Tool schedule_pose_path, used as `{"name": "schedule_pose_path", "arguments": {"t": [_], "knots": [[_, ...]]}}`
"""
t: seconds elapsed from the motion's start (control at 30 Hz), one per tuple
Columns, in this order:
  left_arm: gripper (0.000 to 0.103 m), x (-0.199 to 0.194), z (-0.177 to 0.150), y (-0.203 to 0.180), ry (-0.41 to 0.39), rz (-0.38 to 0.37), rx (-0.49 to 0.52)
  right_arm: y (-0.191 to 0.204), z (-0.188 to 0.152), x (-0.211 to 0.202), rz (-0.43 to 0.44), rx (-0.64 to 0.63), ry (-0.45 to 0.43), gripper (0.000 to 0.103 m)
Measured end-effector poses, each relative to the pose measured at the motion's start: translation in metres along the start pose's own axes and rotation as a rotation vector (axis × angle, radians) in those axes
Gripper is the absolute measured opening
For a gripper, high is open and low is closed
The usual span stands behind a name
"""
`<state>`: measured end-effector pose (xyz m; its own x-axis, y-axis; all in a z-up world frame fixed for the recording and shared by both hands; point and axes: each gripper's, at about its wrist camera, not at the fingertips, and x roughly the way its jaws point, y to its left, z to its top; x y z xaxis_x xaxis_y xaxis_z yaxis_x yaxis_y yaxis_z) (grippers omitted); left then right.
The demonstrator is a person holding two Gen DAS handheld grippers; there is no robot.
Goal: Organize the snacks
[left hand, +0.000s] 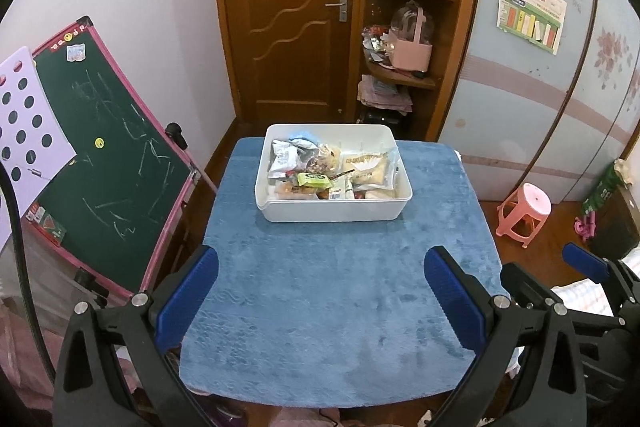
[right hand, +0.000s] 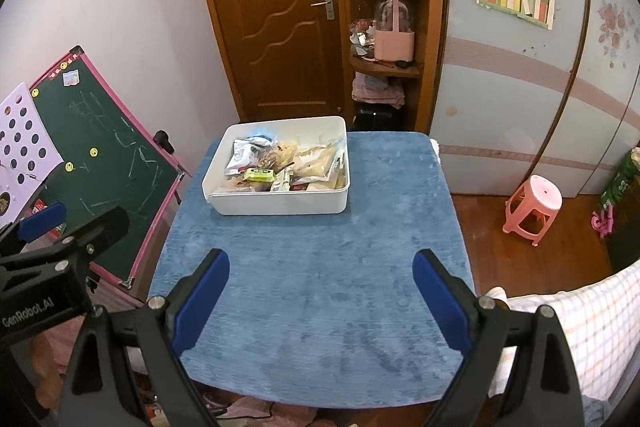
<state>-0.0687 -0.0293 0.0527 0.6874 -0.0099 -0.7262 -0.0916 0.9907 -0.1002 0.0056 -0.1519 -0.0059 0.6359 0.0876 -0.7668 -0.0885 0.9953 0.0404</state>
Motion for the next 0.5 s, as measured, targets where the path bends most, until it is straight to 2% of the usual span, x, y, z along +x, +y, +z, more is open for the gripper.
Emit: {"name": "schedule_pose_path", "arguments": {"t": [0.3, 0.5], "knots": [[0.102, -0.0020, -0.0027, 0.0000, 0.005, -0.007, 0.002, 0.0015, -0.0039, -0.0053, -0.014, -0.001, -0.012, 0.094], [0.102, 0.0004, -0.0075, -0.0030, 0.016, 0.021, 0.027, -0.0057, -0.0027, -0.0084, -0.002, 0.038, -0.022, 0.094]]}}
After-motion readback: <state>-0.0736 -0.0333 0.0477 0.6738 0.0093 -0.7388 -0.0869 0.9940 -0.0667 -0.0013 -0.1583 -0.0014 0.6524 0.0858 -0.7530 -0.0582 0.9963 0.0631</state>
